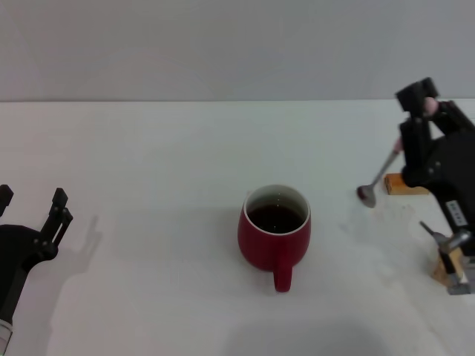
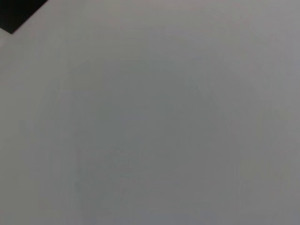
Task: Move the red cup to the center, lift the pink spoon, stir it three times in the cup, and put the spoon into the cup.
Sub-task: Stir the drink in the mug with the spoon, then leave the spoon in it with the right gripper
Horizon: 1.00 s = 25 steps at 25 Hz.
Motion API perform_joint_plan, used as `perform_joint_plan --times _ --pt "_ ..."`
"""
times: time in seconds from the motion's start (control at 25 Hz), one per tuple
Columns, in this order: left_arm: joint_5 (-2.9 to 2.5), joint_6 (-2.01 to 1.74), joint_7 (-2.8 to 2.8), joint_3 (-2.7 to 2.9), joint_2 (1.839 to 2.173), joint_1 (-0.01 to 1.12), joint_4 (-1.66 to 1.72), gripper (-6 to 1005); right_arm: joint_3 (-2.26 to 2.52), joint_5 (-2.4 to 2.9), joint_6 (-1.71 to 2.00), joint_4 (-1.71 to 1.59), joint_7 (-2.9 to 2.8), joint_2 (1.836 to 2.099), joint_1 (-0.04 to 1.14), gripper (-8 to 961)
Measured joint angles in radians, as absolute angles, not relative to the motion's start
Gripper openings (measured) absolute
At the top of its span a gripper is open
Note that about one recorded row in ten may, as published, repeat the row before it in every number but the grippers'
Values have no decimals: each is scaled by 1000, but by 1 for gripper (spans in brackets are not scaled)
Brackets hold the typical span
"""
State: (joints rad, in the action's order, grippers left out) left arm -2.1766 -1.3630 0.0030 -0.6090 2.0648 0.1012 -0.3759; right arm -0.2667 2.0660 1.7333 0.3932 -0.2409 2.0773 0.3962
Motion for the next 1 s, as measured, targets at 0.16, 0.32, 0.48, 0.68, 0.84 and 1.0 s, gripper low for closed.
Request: perform_joint_plan --times 0.16,0.32,0.48,0.68,0.84,1.0 --pt "-2177 -1363 3 -611 2065 100 -376 815 -265 2086 1716 394 -253 2080 418 -1" --pt "-2177 -1363 3 -612 2065 100 -376 815 -264 2090 1674 398 -256 2081 438 -1" --pt "-2177 -1363 3 -612 2065 99 -374 815 -263 2100 1645 403 -257 2081 449 -1" --pt "-2177 -1364 3 -612 2065 98 -374 815 -262 2123 1601 414 -258 2082 466 -1" --pt "-2177 -1364 2 -612 2065 98 -373 815 -264 2140 1553 418 -258 2084 481 -1" --pt "-2177 -1364 2 -612 2065 98 -371 815 -267 2144 1509 418 -258 2085 496 -2"
